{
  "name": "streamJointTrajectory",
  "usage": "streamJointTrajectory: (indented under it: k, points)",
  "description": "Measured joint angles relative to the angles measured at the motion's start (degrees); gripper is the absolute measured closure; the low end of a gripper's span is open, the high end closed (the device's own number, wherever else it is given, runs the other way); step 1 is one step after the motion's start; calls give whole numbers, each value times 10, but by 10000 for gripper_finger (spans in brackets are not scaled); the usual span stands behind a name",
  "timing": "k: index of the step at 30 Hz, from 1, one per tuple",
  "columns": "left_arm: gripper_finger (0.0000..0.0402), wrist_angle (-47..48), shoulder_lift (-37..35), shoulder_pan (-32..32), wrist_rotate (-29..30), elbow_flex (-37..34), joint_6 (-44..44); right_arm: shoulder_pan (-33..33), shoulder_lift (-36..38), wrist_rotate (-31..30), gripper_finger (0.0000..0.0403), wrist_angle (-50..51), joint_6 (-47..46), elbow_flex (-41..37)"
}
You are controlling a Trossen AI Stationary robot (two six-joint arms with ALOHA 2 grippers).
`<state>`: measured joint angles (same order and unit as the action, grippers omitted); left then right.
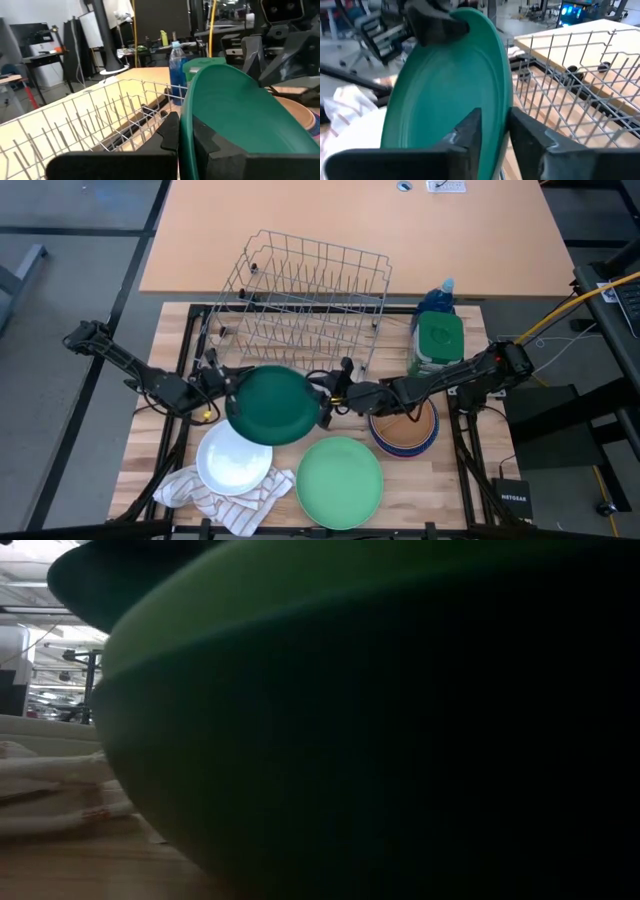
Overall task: Sort dishes
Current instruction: Put the dark green plate in the dish rack
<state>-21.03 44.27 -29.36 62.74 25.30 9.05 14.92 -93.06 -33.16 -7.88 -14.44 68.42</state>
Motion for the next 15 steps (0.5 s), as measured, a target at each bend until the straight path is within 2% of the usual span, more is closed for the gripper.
streamJointTrajectory:
  k: [5, 15]
  points:
    - [398, -50, 0, 0, 18, 2, 52, 0, 23, -7, 275, -27, 63, 1]
    - [399, -212, 0, 8, 108, 53, 320, 1, 81, -22, 276, -25, 214, 43]
